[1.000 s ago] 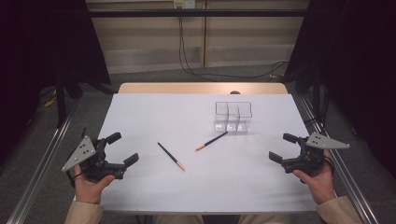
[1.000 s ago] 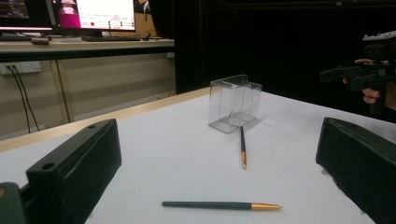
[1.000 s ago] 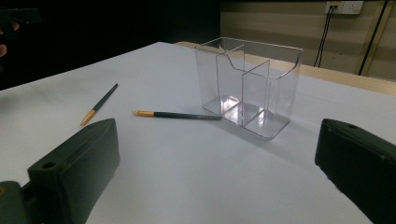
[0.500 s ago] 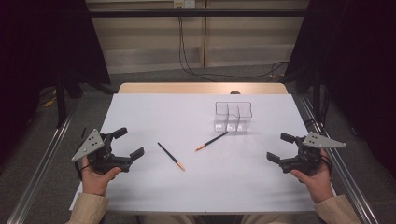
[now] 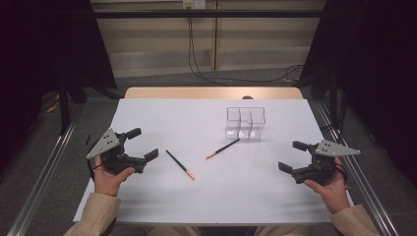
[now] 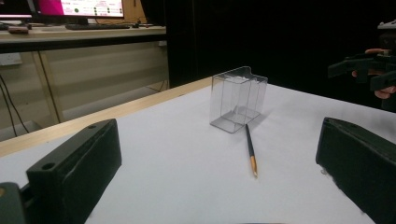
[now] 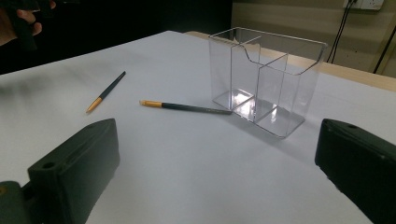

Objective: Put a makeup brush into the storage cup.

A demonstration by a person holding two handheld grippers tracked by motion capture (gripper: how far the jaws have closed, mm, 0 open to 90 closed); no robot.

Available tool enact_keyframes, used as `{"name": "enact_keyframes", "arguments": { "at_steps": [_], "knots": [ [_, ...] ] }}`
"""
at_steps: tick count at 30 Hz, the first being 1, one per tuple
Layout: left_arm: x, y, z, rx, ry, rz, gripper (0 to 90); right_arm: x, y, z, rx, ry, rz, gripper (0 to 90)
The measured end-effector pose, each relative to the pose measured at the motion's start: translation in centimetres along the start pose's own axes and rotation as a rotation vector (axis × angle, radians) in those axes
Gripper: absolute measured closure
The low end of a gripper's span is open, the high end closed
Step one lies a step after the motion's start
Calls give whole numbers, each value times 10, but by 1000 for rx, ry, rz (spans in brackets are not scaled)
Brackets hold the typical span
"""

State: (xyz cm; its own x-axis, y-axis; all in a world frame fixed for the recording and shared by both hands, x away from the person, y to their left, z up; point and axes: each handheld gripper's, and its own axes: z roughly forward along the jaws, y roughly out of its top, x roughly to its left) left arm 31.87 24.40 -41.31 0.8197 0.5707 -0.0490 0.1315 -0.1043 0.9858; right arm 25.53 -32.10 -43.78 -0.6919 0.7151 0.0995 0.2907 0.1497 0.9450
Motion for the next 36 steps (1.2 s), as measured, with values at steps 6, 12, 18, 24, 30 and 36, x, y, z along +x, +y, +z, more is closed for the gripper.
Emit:
{"name": "enact_keyframes", "arguments": {
  "at_steps": [6,12,18,24,30,36],
  "knots": [
    [2,3,11,-5,-24,5,0,-1,-1,1,2,5,4,0],
    [1,6,23,-7,-36,17,0,-1,0,0,1,7,0,0],
    [0,8,34,-7,-49,27,0,1,0,0,4,13,-12,0],
    [-1,9,47,4,-64,29,0,1,0,-3,6,16,-13,0],
    [-2,8,58,58,-76,49,0,3,0,-5,1,14,-19,0],
    [1,9,64,109,-90,49,0,3,1,-6,0,12,-20,0]
  ]
}}
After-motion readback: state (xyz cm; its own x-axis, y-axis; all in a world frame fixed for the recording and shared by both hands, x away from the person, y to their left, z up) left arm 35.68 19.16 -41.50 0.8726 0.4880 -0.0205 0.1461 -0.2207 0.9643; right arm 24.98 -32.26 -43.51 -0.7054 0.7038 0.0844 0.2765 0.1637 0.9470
